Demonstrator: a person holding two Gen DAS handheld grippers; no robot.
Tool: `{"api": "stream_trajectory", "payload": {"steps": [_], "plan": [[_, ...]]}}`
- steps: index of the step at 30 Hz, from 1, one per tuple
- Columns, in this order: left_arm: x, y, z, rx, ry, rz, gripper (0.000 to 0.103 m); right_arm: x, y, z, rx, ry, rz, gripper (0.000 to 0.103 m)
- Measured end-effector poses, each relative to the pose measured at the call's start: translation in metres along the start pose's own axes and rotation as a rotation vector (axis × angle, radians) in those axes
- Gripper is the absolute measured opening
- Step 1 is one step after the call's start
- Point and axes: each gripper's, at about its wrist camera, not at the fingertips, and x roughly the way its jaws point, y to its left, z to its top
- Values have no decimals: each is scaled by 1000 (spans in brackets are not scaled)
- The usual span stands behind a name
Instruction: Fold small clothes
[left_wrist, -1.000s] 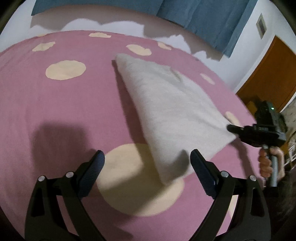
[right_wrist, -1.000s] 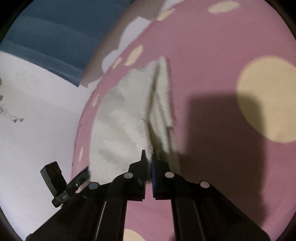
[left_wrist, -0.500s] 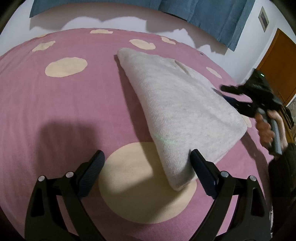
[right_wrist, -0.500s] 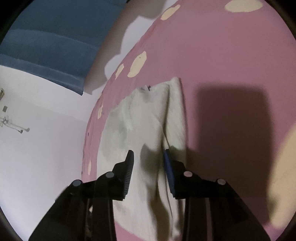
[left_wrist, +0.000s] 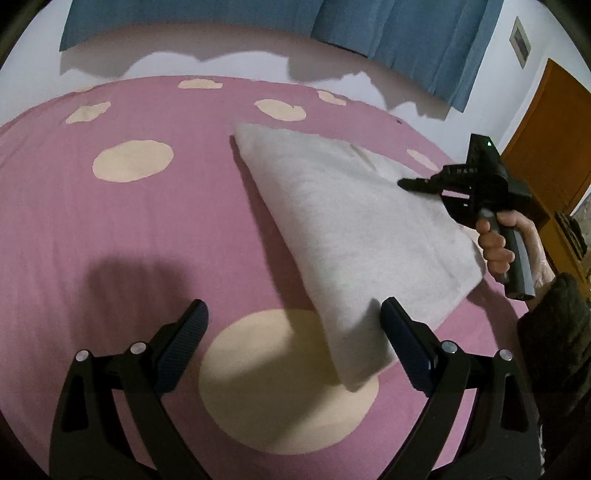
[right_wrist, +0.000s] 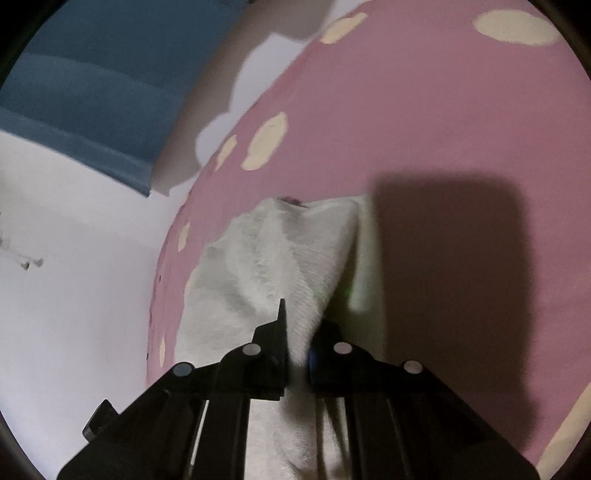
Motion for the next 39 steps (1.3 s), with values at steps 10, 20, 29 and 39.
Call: {"api": "stream_trajectory", "payload": {"steps": [10,20,29,39], "plan": [[15,8,-5,-18,50,-5,94,-35,-1,-33,-1,2,24,28],[15,4,-6,-12,47,8,94,-78,-17,-103,-17,-1,-10,15],[16,3,-8,-9,46,21,94,-71,-30,-107,-6,-21,8,5],[18,2,-8,-16,42,32,95,-71,-34,-109,4,-48,46,4]]}}
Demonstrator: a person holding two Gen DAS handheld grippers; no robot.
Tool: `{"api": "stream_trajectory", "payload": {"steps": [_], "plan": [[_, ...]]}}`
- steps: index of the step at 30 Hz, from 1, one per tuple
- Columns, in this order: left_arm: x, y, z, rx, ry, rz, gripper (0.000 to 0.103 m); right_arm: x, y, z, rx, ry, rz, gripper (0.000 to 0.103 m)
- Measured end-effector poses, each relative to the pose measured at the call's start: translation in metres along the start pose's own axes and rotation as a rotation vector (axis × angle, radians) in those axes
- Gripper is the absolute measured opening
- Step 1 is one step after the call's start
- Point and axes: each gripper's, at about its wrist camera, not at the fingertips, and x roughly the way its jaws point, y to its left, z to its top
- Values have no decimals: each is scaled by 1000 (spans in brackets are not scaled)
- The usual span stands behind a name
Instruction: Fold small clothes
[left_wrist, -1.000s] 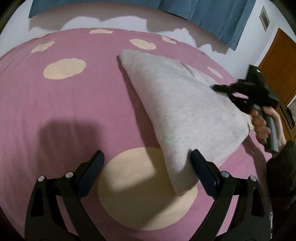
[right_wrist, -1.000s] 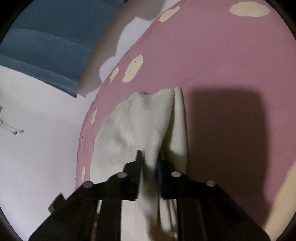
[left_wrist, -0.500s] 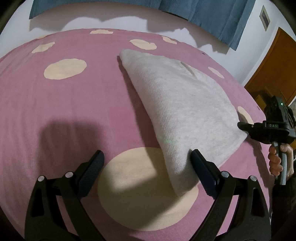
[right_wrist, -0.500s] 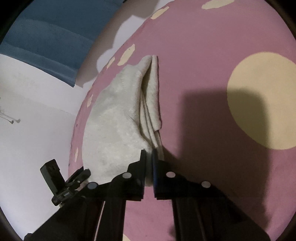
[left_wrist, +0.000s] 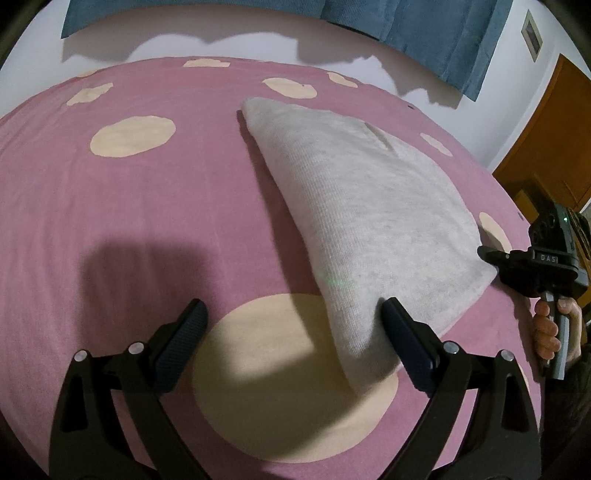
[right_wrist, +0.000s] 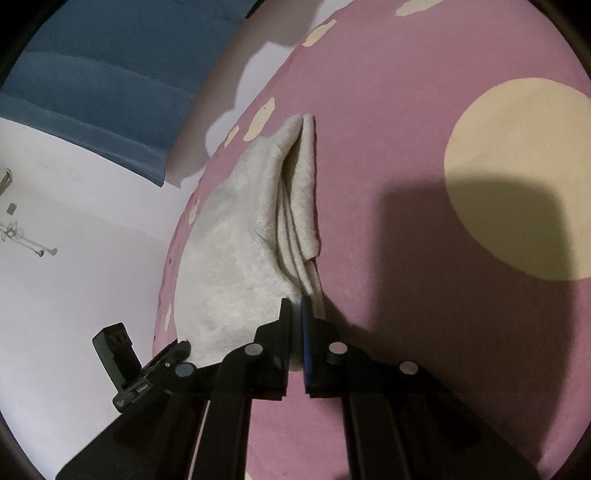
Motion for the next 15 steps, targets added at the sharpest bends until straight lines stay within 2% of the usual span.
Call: {"api": "stream_trajectory", "payload": {"steps": [15], "plan": [[1,-1,0,5,1,5,97,0,4,-3,-34,-22,-29,3]]}}
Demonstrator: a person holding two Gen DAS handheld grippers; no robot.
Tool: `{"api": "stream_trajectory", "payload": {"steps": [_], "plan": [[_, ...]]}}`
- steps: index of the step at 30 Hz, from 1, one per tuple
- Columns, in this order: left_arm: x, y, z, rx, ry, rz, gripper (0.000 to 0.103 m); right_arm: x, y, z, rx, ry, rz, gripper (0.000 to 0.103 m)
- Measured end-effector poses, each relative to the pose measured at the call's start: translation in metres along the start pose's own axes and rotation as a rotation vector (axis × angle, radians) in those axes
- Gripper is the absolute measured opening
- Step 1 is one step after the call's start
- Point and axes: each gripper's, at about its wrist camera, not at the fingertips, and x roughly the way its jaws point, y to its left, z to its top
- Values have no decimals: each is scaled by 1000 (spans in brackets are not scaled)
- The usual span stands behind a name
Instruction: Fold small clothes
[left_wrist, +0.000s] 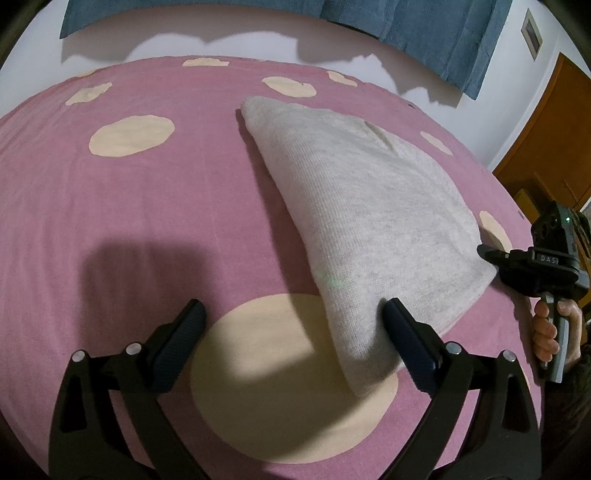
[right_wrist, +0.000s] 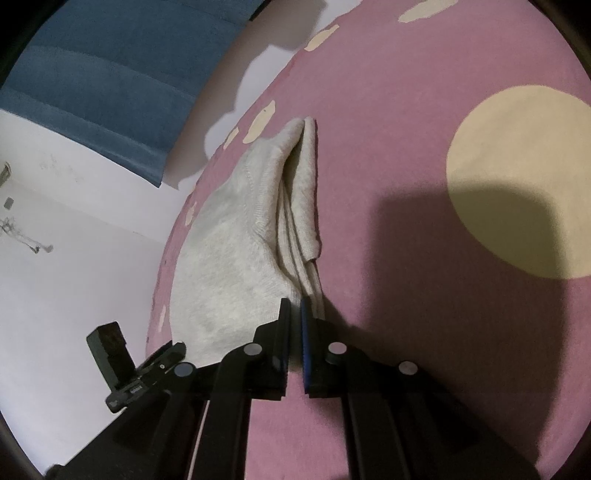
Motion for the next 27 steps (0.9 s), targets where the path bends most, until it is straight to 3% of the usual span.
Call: {"api": "stream_trajectory", "payload": {"steps": [7,13,16,17,18,21,27], "plan": [[1,0,0,-4,3,-7,98,0,-2,0,-9,-6,-8,4],[2,12,13,-64,28,-83,99,-2,0,1,-17,-8,1,8],[8,28,26,-115,30,-135,99,-11,-3,9,26,-25,22,26],[10,31,30,-124,30,-150,99,-13,-2,12,29,-39,8,41],[14,34,36,-129,30,-166,99,-14,-1,17,26,-52,-12,48],[29,40,53,-136,28,-199,99,-3,5,35,13,-32,-21,55],[57,41,84,-130,11,-247,89,46,12,75,-13,6,-6,56]]}}
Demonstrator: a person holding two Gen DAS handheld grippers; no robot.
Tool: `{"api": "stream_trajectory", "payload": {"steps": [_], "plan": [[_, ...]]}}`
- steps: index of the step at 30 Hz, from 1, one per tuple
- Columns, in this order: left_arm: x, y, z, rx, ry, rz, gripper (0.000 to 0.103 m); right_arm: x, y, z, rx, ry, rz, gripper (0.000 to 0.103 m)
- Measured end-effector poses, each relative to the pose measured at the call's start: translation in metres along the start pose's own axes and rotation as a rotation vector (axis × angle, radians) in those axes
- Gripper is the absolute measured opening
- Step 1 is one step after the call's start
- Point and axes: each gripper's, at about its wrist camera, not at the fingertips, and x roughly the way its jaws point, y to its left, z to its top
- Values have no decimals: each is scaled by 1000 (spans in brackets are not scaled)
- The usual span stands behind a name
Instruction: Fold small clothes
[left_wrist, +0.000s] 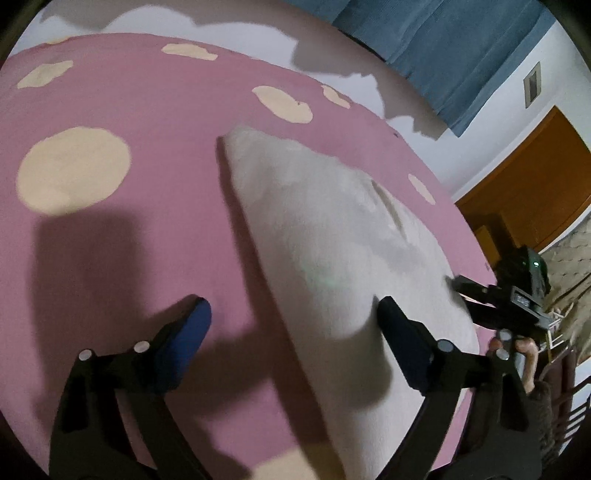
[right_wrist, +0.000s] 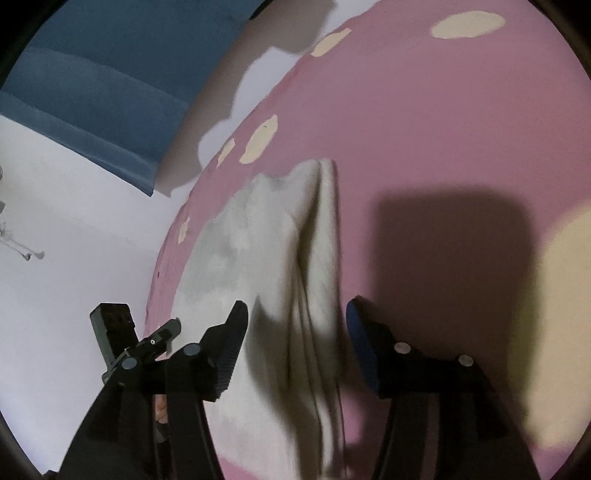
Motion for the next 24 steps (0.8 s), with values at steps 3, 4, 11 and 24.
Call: {"api": "stream_trajectory", "payload": {"steps": [3,4,11,24], "plan": [[9,6,12,-21,-17,-39,85,20,2,17,0,7,59,55],[11,8,16,-29,-17,-43,83,26,4,22,-1,12,72,55],[22,-2,20,12,-32,-28,42,44,13,26,-53,41,53,21],[-57,10,32,-7,-267,-18,0,18,96,9,-250,-91,2,18]]}}
